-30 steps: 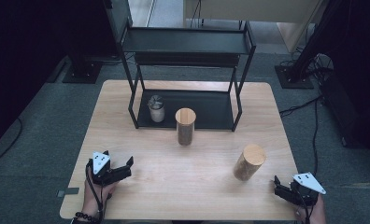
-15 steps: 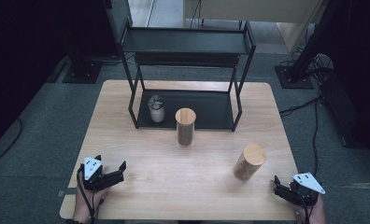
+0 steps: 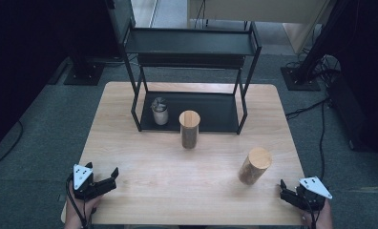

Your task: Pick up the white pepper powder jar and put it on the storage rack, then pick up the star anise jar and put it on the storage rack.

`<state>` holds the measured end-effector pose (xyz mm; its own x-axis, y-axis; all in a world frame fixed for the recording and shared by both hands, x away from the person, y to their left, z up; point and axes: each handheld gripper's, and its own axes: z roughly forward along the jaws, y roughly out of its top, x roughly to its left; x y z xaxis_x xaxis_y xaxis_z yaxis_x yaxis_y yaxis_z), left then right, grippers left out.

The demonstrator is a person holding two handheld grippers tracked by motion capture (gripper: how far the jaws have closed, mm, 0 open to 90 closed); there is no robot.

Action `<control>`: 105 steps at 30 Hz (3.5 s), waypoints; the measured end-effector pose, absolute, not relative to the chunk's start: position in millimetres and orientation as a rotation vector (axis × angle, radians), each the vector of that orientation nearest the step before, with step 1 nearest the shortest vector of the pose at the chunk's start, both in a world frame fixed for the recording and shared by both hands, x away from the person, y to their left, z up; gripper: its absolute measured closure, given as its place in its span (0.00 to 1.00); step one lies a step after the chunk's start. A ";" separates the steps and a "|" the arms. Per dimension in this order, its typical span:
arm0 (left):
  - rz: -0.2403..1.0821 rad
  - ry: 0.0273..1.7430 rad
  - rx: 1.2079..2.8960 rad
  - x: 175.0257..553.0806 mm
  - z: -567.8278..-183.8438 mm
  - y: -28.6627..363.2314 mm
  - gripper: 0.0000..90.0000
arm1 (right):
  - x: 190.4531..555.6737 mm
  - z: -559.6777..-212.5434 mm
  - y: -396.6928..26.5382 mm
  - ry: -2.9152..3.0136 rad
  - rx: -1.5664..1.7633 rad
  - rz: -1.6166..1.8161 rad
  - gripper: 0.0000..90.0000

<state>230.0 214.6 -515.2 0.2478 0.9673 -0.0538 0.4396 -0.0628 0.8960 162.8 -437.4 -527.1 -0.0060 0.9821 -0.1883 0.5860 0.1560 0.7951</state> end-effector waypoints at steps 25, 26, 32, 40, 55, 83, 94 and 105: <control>0.708 1.327 1.645 227.9 -515.3 230.1 0.00 | 157.1 -517.3 -430.8 1.651 1.541 0.709 0.05; 0.707 1.328 1.644 227.8 -515.3 230.5 0.00 | 156.6 -517.0 -428.7 1.655 1.538 0.711 0.05; 0.697 1.329 1.641 228.3 -515.3 231.2 0.00 | 154.1 -516.4 -415.7 1.658 1.550 0.724 0.05; 0.694 1.324 1.641 228.1 -515.3 231.3 0.00 | 148.2 -507.4 -394.9 1.688 1.519 0.763 0.05; 0.677 1.321 1.643 228.7 -515.4 232.4 0.00 | 139.7 -507.0 -355.6 1.752 1.503 0.846 0.04; 0.672 1.316 1.638 228.5 -515.5 232.8 0.00 | 129.9 -503.9 -301.4 1.825 1.487 0.955 0.04; 0.675 1.315 1.639 228.3 -515.4 232.5 0.00 | 131.1 -500.1 -280.5 1.852 1.449 0.982 0.04; 0.677 1.312 1.642 228.2 -515.4 232.4 0.00 | 137.2 -498.8 -262.8 1.879 1.417 1.004 0.04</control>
<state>228.2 232.4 -515.4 0.2871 0.9511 -0.1141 0.4585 -0.0318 0.8881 137.2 -262.8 -498.8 -0.2718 0.9623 -0.0052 0.5301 0.1543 0.8338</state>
